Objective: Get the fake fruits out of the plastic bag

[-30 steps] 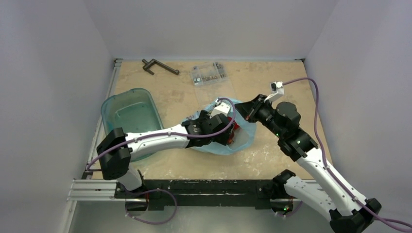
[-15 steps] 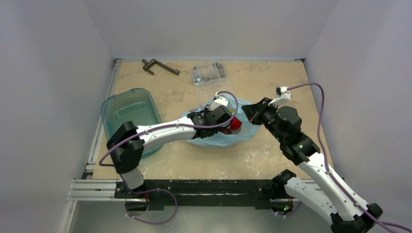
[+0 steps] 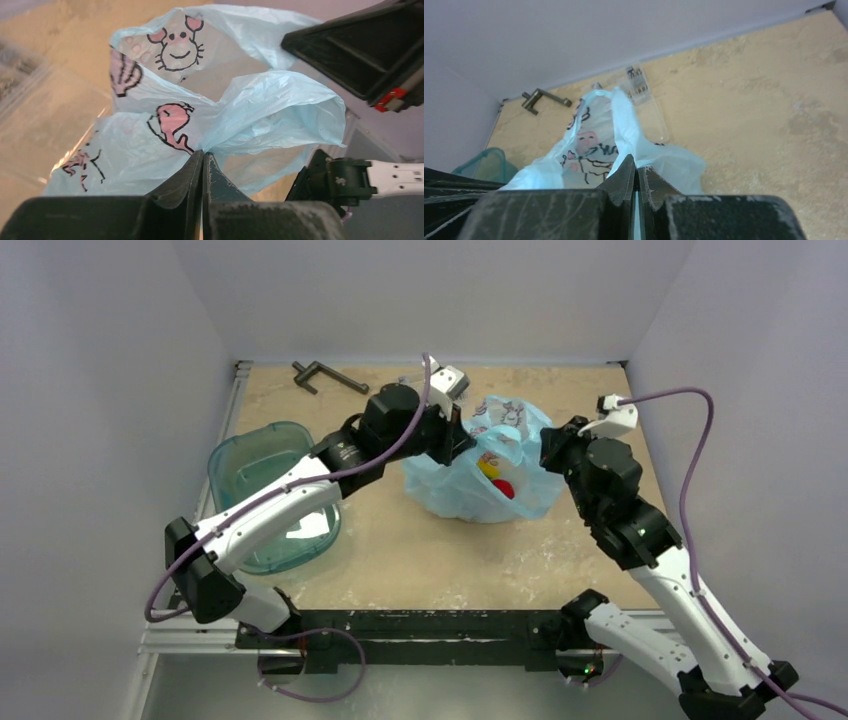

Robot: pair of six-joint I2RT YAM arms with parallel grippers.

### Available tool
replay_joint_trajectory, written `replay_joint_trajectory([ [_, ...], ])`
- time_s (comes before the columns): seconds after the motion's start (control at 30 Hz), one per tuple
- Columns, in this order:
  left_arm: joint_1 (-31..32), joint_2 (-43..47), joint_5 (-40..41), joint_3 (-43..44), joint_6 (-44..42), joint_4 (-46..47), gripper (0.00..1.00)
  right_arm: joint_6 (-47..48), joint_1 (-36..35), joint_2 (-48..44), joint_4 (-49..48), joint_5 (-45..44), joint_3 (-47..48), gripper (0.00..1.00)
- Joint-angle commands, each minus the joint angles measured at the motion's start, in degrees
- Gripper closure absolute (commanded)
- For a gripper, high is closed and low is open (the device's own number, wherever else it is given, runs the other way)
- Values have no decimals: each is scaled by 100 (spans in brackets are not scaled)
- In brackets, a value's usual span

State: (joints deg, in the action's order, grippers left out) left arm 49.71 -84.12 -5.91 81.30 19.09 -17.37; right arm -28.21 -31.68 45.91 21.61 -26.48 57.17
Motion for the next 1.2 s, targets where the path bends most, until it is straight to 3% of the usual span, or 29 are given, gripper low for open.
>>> replay_joint_trajectory([
  [0.0,-301,215,-1441,401,-144,808,100,561,30,-206,109,-567,507,100],
  [0.13,-756,593,-1867,-629,353,1520,100,378,32,-726,116,325,-51,100],
  [0.23,-983,773,-1779,-1551,426,1310,100,185,36,-1119,-81,1621,-867,100],
  [0.37,-1395,1065,-1647,-2532,711,995,100,-271,28,-1409,-732,3975,-1963,100],
  [0.47,-1505,1577,-1510,-2906,629,594,75,-650,28,-1639,-1264,4713,-2626,100],
  [0.57,-1501,2258,-1271,-2952,512,30,20,-732,21,-1684,-1324,4863,-2775,100],
  [0.63,-1506,2638,-1158,-2774,365,-456,7,-633,29,-1618,-1187,4837,-2652,100],
  [0.77,-1180,2783,-1150,-2160,-142,-1328,0,-466,29,-1421,-1021,4713,-2431,100],
  [0.87,-86,2623,105,-1796,-795,-1776,0,-456,23,-1350,-1048,4586,-2359,100],
  [1.07,496,2322,857,-1737,-1030,-1419,0,-592,28,-1373,-980,4284,-2184,100],
  [1.17,565,1880,852,-1562,-971,-1125,0,-575,31,-1365,-957,4304,-2101,100],
])
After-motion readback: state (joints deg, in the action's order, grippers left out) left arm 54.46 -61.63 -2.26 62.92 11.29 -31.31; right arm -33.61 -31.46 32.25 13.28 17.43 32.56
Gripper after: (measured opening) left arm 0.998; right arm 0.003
